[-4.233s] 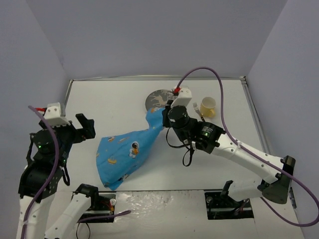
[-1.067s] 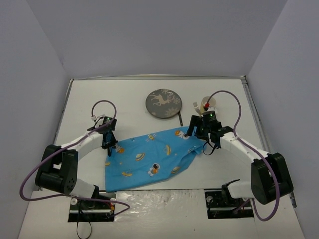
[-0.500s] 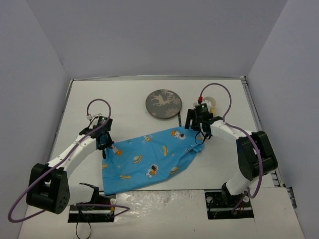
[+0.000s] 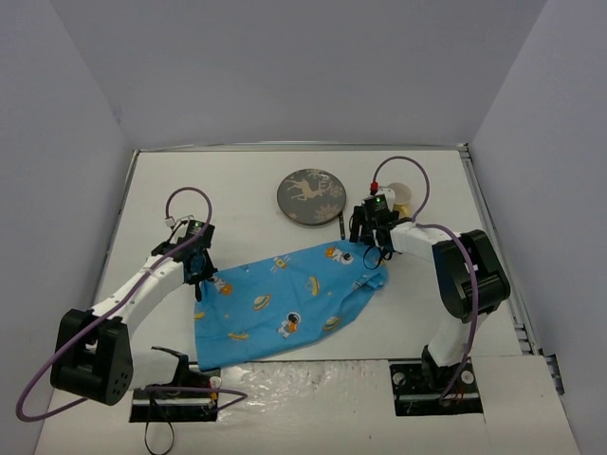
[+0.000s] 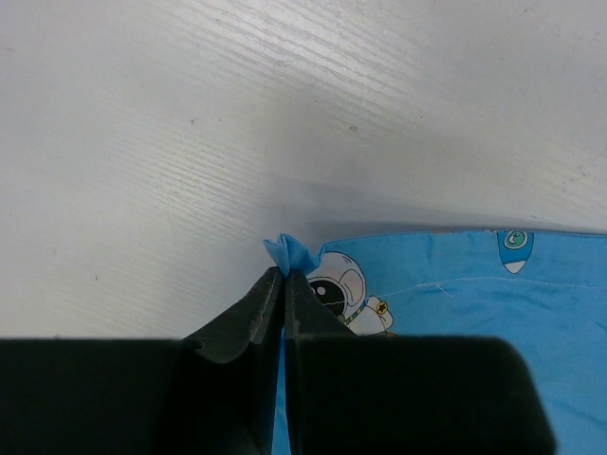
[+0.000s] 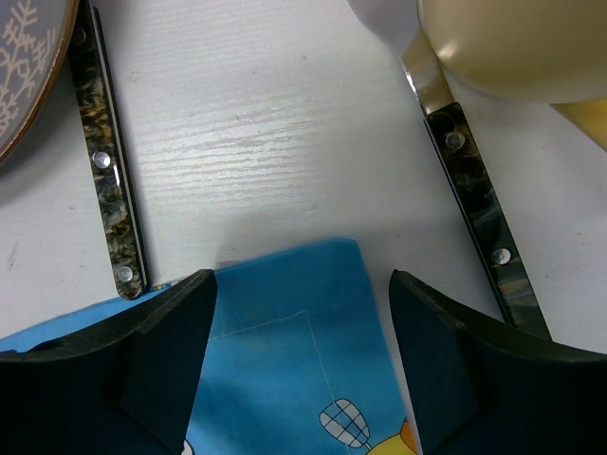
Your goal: Set the dinner table for one person
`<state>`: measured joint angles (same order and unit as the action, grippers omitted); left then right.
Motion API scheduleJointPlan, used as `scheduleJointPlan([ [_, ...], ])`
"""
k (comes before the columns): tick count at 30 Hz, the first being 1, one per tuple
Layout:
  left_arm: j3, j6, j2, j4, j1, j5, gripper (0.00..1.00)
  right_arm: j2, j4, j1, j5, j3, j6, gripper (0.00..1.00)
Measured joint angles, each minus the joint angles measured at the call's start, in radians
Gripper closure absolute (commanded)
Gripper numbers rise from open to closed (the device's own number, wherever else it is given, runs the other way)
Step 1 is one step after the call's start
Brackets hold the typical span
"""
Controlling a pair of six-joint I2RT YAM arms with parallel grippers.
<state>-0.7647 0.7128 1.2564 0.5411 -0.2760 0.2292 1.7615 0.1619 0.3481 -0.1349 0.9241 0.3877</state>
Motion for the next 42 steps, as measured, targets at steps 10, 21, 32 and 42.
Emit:
scheduleJointPlan([
  [10, 0.003, 0.0, -0.004, 0.0, 0.0, 0.0, 1.0, 0.002, -0.007, 0.008, -0.021, 0.0, -0.002, 0.4],
  [21, 0.003, 0.0, -0.012, 0.0, 0.0, 0.0, 1.0, 0.033, -0.046, 0.033, -0.039, 0.043, -0.011, 0.88],
  [32, -0.065, -0.023, -0.089, 0.056, -0.004, 0.001, 1.0, -0.018, -0.206, 0.075, -0.104, 0.067, -0.016, 1.0],
  [42, -0.578, -0.244, -0.267, 0.145, -0.006, 0.114, 1.0, -0.399, -0.378, 0.254, -0.249, 0.338, -0.074, 1.0],
])
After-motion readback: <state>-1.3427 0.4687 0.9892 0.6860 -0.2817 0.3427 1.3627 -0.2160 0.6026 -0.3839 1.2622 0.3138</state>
